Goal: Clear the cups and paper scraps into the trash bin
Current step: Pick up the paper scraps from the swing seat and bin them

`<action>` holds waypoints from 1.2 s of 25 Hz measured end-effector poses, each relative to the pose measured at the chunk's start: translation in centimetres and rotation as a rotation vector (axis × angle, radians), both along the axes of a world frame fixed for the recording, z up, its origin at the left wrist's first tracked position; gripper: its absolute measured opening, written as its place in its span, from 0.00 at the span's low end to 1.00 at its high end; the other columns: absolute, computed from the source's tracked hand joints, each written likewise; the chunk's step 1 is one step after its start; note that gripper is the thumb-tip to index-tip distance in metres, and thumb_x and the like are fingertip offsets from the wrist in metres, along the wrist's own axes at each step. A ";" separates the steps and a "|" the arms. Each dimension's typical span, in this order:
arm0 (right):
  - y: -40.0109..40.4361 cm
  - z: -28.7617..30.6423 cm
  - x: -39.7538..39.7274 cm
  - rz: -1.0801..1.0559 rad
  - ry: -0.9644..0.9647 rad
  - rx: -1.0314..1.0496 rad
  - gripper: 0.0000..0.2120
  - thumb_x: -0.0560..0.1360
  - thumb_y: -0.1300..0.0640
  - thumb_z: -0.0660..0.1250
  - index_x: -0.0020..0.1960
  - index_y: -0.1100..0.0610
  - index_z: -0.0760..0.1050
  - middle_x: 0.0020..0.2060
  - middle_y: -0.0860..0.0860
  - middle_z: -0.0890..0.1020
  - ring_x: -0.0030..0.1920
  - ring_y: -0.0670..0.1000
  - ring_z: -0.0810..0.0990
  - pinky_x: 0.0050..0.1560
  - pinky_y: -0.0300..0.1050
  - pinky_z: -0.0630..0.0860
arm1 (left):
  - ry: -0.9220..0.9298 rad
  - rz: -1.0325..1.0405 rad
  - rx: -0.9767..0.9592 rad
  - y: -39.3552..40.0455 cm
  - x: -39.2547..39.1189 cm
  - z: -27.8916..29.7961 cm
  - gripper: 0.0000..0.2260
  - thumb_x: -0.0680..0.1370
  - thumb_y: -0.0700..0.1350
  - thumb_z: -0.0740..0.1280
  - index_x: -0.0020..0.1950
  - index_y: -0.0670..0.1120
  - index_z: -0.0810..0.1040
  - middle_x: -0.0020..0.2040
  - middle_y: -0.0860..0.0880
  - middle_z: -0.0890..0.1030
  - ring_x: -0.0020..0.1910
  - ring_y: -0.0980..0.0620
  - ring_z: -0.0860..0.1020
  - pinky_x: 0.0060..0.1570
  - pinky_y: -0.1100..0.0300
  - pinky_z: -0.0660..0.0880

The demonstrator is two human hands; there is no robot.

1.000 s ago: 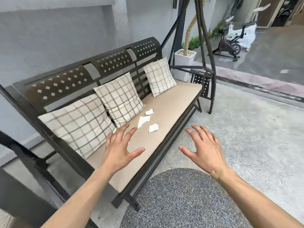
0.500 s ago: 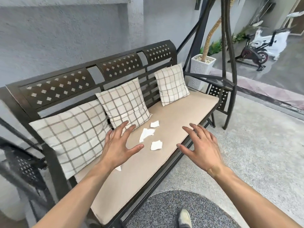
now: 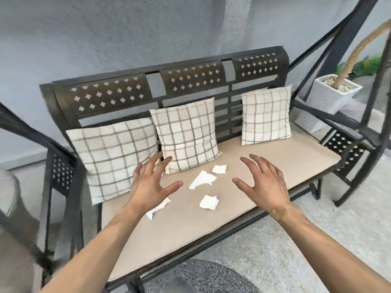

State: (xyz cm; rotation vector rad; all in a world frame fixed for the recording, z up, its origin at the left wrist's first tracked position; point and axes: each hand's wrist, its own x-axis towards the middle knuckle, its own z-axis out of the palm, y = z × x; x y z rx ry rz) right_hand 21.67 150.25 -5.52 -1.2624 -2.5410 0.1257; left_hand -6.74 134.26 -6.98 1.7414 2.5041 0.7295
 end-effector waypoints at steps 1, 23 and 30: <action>1.1 -0.3 -0.8 0.034 0.003 -0.010 0.31 0.73 0.32 0.57 0.72 0.43 0.62 0.73 0.47 0.64 0.73 0.52 0.61 0.70 0.56 0.61 | -0.015 0.040 -0.008 0.0 -0.2 -0.2 0.34 0.71 0.70 0.62 0.74 0.58 0.63 0.77 0.53 0.58 0.74 0.51 0.59 0.74 0.46 0.50; 12.6 -17.6 -15.5 0.258 -0.258 -0.322 0.29 0.72 0.36 0.63 0.70 0.43 0.66 0.69 0.47 0.69 0.67 0.53 0.68 0.61 0.54 0.68 | -0.287 0.408 -0.315 3.7 -9.9 -17.6 0.32 0.70 0.70 0.63 0.73 0.62 0.62 0.75 0.56 0.60 0.69 0.51 0.65 0.62 0.49 0.69; 14.6 -31.8 -16.0 0.575 -0.652 -0.537 0.39 0.68 0.34 0.68 0.73 0.34 0.53 0.72 0.45 0.57 0.66 0.54 0.64 0.56 0.51 0.74 | -0.390 0.436 -0.765 5.3 -10.5 -32.2 0.36 0.75 0.58 0.67 0.77 0.62 0.49 0.77 0.47 0.50 0.69 0.39 0.62 0.56 0.43 0.73</action>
